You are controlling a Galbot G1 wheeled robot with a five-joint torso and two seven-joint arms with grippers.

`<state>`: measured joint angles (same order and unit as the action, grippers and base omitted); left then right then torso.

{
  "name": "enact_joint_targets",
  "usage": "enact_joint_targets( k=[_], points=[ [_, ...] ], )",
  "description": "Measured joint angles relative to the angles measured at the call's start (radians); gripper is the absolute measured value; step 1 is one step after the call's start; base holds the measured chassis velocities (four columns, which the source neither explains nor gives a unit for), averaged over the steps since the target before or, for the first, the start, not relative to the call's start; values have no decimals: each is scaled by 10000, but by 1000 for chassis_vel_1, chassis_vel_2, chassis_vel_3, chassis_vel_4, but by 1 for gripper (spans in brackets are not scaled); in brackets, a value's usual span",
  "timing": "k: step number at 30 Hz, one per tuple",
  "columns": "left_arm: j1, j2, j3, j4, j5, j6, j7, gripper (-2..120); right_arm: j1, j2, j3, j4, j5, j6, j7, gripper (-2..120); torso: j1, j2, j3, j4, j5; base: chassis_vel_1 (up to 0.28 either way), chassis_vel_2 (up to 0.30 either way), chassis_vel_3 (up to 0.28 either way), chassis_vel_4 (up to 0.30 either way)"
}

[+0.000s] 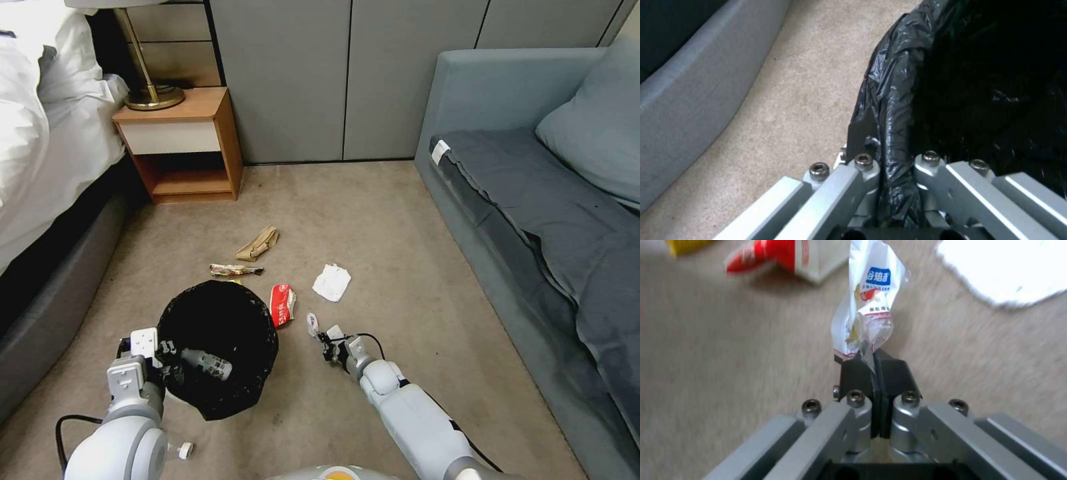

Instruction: Pick up the trash bin, then pick up the garbage from the floor and place it into the trash bin.

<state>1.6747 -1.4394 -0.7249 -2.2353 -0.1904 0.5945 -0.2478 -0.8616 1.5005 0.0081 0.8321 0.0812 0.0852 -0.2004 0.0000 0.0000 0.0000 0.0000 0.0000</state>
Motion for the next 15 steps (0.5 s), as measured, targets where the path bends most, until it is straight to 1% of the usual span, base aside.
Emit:
enact_joint_targets(
  k=[3, 4, 7, 8, 10, 11, 13, 14, 15],
  points=[
    [-24, 145, -24, 70, -33, 1, 2, 1, -243, -109, 221, 907, 302, 223, 175, 0, 0, 0, 0, -1, 1, 0, 0, 0, 0],
    [-24, 145, -24, 70, -33, 1, 2, 1, -243, -109, 221, 907, 302, 223, 175, 0, 0, 0, 0, -1, 1, 0, 0, 0, 0],
    [-48, 275, -63, 151, -70, 2, 2, 1, -464, -318, 320, 2013, 610, 272, 262, 0, 0, 0, 1, 0, 0, 0, 0, 0, 0],
    [-48, 275, -63, 151, -70, 2, 2, 1, -464, -318, 320, 2013, 610, 272, 262, 0, 0, 0, 1, 0, 0, 0, 0, 0, 0],
    [-105, 325, -70, 213, -101, 10, 2, 1, -721, -705, 282, 3683, 986, 206, 276, 0, 0, 0, 0, -1, -2, 0, 0, 0, 0],
    [-105, 325, -70, 213, -101, 10, 2, 1, -721, -705, 282, 3683, 986, 206, 276, 0, 0, 0, 0, -1, -2, 0, 0, 0, 0],
    [-184, 324, -37, 270, -117, 21, 2, 1, -953, -1084, 163, 5446, 1469, 134, 242, 0, 0, 1, 0, 0, 0, 0, 0, 0, 0],
    [-184, 324, -37, 270, -117, 21, 2, 1, -953, -1084, 163, 5446, 1469, 134, 242, 0, 0, 1, 0, 0, 0, 0, 0, 0, 0],
    [-227, 314, 5, 319, -117, 23, 2, 1, -1055, -1280, 69, 6319, 1703, 124, 168, 0, 0, 0, 0, -1, -1, 0, 0, 0, 0]
  ],
)
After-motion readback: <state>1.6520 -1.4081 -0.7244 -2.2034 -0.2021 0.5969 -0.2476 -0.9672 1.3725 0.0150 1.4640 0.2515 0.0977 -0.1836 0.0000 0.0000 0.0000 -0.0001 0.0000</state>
